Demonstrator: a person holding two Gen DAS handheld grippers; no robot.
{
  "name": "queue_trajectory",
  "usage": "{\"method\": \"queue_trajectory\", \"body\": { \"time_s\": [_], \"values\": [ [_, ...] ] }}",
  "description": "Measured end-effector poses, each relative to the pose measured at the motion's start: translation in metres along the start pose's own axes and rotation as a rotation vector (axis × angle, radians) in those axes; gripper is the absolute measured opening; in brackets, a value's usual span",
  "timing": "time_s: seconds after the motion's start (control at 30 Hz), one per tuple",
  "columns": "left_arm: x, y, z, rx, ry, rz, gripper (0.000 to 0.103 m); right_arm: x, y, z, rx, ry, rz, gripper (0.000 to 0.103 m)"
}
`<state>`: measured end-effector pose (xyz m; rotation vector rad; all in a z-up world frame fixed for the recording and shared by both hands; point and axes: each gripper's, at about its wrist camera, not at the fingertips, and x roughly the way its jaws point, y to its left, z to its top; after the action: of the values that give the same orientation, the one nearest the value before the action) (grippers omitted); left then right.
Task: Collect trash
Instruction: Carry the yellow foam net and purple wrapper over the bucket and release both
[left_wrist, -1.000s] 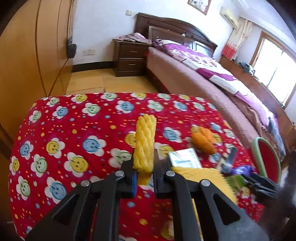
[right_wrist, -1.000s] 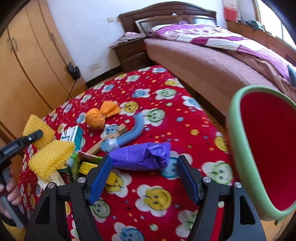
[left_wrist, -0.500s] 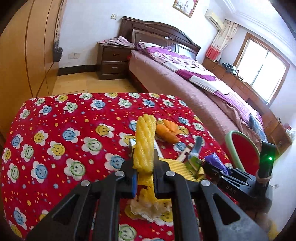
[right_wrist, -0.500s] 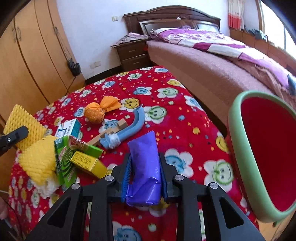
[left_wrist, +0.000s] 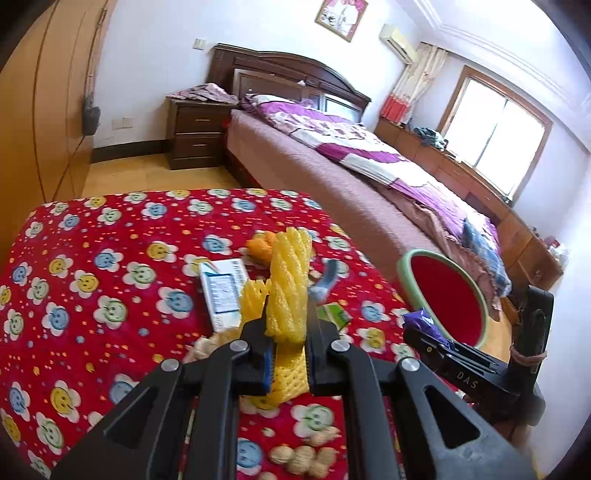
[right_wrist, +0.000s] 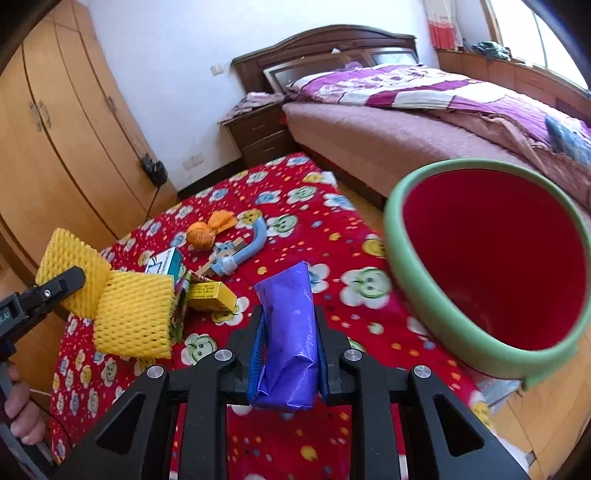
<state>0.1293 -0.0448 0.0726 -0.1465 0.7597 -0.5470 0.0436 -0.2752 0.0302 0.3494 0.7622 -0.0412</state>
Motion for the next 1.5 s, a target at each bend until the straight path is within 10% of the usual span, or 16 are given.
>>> {"method": "queue_trajectory", "body": {
  "time_s": [1.5],
  "values": [
    [0.091, -0.175, -0.025, 0.145, 0.222, -0.289, 0.012, -0.081, -0.142, -0.025, 0.261, -0.153, -0.11, 0.024]
  ]
}}
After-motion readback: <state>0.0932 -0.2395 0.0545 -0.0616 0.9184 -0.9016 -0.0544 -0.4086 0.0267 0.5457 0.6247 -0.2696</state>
